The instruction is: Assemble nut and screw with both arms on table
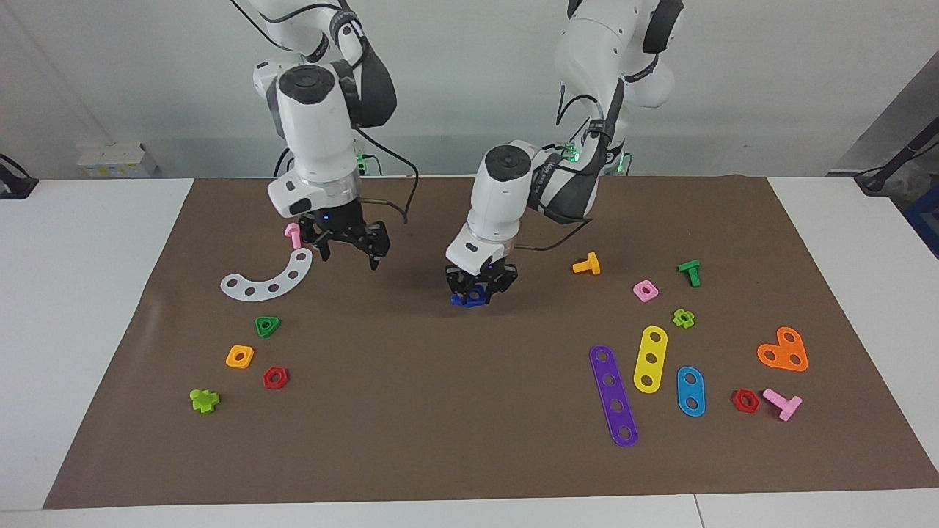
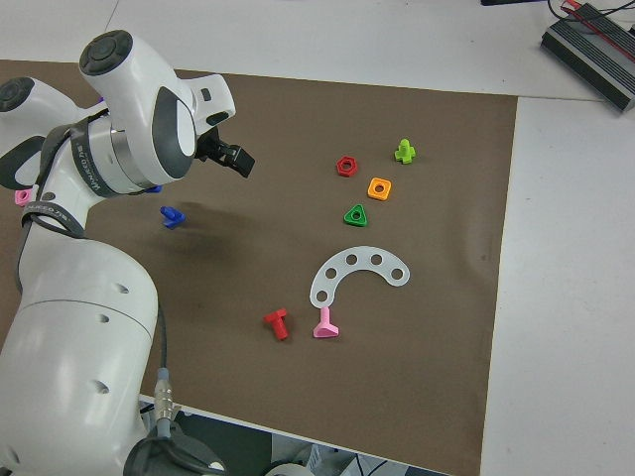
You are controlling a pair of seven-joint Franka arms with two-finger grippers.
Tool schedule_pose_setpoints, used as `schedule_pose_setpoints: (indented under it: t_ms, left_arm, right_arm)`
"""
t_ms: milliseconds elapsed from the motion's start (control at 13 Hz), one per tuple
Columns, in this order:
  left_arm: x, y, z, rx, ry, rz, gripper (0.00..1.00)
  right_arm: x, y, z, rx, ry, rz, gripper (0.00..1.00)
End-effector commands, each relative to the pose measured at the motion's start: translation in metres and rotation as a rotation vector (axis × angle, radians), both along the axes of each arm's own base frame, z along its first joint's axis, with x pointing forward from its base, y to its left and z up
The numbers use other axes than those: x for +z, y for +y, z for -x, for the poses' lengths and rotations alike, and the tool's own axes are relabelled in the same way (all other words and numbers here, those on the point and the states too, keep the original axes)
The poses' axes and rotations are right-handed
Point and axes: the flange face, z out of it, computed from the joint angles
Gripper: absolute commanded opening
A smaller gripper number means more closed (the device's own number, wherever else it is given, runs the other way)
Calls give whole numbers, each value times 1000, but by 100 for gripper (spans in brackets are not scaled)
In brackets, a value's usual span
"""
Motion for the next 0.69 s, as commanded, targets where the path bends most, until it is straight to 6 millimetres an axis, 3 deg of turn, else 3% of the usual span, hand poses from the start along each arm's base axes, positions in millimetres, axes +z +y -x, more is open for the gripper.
schedule_pose_setpoints:
  t_ms: [0,154,385,615]
  left_arm:
    - [-7,-9,9,4,8,-23,0]
    - [-22,-17,30,-25,38,-51,0]
    - [-25,-16,36,-31,57,-69,0]
    - [-39,-13,41,-31,55,-69,0]
  right_arm:
    - [23,-49,7,42,11,-22,100]
    - [37,-77,8,73,21,-13,100]
    - [73,-93,2,133,27,-3,100]
    - [95,-127,3,165,41,4,100]
